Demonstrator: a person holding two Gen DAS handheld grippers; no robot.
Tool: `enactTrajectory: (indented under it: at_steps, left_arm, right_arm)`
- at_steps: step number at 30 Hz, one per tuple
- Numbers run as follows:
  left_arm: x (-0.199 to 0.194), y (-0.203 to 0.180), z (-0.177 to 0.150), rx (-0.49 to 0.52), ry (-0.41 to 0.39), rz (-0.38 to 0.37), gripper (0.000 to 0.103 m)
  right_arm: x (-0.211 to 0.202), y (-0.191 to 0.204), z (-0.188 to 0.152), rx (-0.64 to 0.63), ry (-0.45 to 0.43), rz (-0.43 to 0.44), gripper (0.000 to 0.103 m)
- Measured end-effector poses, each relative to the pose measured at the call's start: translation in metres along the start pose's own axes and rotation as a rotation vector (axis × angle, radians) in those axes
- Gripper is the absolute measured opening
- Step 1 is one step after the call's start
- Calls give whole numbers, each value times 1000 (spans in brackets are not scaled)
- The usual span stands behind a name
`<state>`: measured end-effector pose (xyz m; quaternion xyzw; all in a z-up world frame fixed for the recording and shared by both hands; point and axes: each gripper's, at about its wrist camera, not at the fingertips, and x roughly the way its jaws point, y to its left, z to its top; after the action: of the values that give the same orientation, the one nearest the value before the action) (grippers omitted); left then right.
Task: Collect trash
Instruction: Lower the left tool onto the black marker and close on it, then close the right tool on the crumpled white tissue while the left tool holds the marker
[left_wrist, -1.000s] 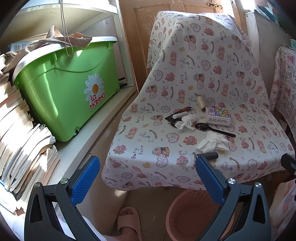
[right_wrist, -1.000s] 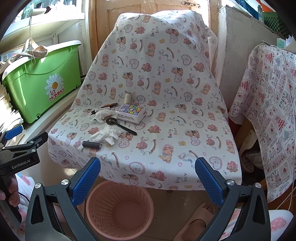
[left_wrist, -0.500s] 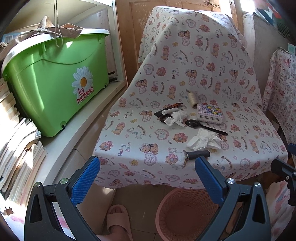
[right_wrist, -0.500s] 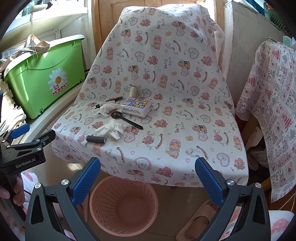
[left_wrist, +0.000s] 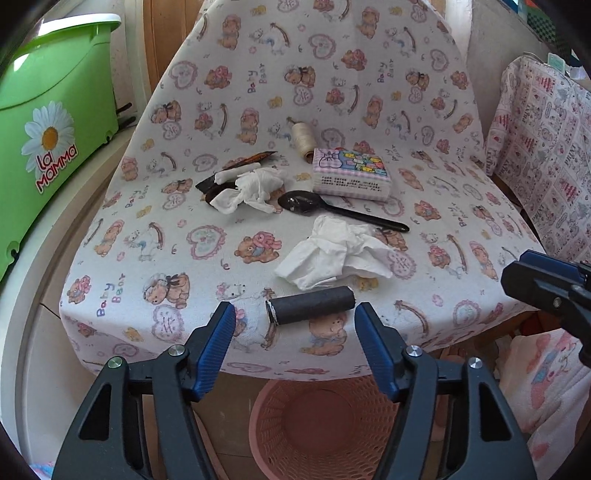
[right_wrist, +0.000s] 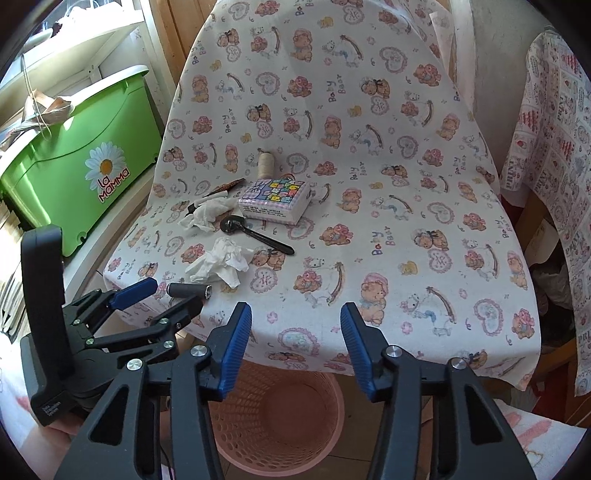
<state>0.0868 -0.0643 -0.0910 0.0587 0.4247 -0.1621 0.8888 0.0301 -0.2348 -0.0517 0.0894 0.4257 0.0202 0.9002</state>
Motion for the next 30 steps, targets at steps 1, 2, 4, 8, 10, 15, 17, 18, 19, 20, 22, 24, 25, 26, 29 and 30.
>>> enactTrajectory:
  at_steps: [1,2,4,8,10,15,17,18,19,20,22,24,25,26,29,30]
  left_arm:
    - [1,1,0,-8,-7,-2,63]
    - [1,2,0,-7,-16,-4,62]
    - [2,1,0,-8,-24,-23,60]
    - [3,0,3,-17,-45,-49,47]
    - [2,-1,4,-27,-48,-77,38]
    - [-9,5,7,-57,-57,-96,14]
    - [-16,10,10,-72,-75,-103,10]
    - [-20,13,12,-81,-84,-103,10]
    - [-23,16,13,-90,-90,-101,9]
    - [-27,19,14,-100,-94,-105,9]
    - [-34,27,15,-128,-102,-123,9]
    - [-40,33,16,-149,-108,-135,8]
    - [-43,35,16,-153,-112,-118,8]
    - [-45,37,16,-157,-121,-97,8]
    - [-52,43,15,-160,-167,-16,8]
    - [-54,45,16,-153,-178,8,8]
  right_arm:
    - [1,0,1,0,2,1,47]
    - [2,0,1,2,4,4,47]
    - [2,0,1,6,4,8,47]
    - [2,0,1,2,4,6,47]
    - [3,0,1,-3,3,4,47]
    - [4,1,3,-2,-8,13,47]
    - [6,4,4,-3,-11,21,47]
    - [8,6,6,-5,-9,27,47]
    - [11,8,7,-6,-6,37,45]
    - [13,11,9,-7,-3,52,43]
    - [19,17,13,-13,5,81,42]
    - [25,25,17,-22,11,103,42]
    - [29,29,19,-27,15,120,42]
    - [33,33,22,-29,18,130,42]
    - [50,46,30,-44,21,135,42]
    - [58,50,31,-49,29,137,42]
